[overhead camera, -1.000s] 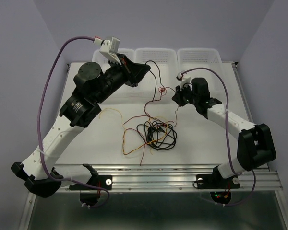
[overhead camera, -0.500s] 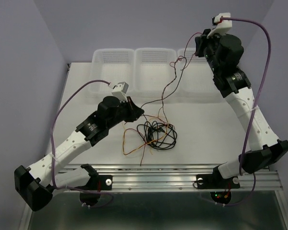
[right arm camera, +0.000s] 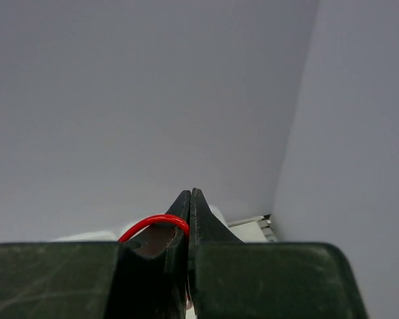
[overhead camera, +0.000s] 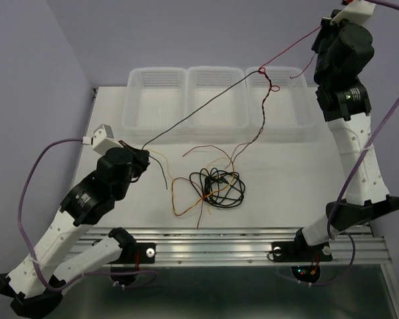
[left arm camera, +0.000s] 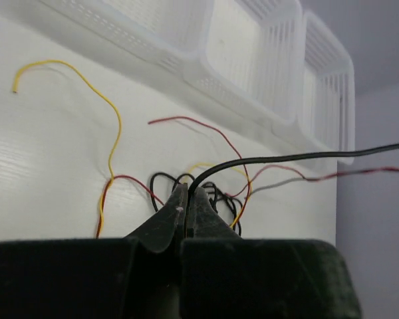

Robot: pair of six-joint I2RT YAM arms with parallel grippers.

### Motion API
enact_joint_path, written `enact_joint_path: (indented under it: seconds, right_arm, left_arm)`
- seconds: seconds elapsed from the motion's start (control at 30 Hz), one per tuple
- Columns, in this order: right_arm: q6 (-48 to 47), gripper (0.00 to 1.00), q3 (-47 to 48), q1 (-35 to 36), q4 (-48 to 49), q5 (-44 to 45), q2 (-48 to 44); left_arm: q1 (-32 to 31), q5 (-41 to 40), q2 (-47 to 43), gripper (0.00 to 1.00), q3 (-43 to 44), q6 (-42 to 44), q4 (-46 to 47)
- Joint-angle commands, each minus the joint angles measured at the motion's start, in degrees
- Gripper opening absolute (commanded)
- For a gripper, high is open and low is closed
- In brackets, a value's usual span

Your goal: Untangle the cables

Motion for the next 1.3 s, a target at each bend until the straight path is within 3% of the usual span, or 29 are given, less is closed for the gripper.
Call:
enact_joint_path:
  seconds: [0.0,0.1,0.23,0.37,0.57,0.83,0.93,1.07,1.17,1.2,1.27]
  right_arm:
    - [0.73,0.01,2.47,-10.58,0.97,5.23,0.52]
    - [3.46,0.01,2.63,-20.40,-0.69,0.92,0.96]
    - [7.41,0.01,7.29,-30.17,-4.39,-5.05,2.54]
    - [7.77,0.01,7.30,-34.06,-5.01,-9.19,1.84]
    - [10.14,0.01,5.10,-35.73,-5.10,-11.21,1.05]
    - [14.09,0.01,4.06,-35.74,-6.85,-18.93,0.35]
    - [17.78,0.01,1.77,-35.74,-7.38,-29.38,-0.79]
    - [24.71,0.01,-3.85,-35.74,-4.93,-52.81,-2.11]
    - [24.65,0.01,-10.52,-31.81,-0.36,-59.97,-5.18]
    - [23.43,0.01,-13.42,-29.87,0.52,-60.17,-6.06]
    - [21.23,0.01,-14.93,-24.52,0.27,-60.78,-7.91]
  left_arm:
    - [4.39,-16.36,2.93,0.00,7.18,-6.23,-14.41]
    - [9.31,-15.94,4.95,0.00,10.26,-2.80,-11.78]
    - [25.62,-8.40,7.68,0.00,13.42,7.56,-4.58]
    - [38.82,3.38,13.63,0.00,17.37,16.00,-0.35]
    - [56.41,15.25,18.49,0.00,18.09,19.61,1.05]
    - [62.16,17.02,19.19,0.00,19.41,21.47,-1.05]
    - [62.16,21.94,18.50,0.00,17.22,21.73,0.44]
    - [60.15,29.48,15.51,0.00,11.42,20.68,4.12]
    - [55.58,29.96,14.10,0.00,5.27,17.87,5.89]
    - [51.13,28.99,14.01,0.17,2.47,17.08,6.33]
    - [46.19,27.67,14.62,0.43,-1.40,14.10,7.29]
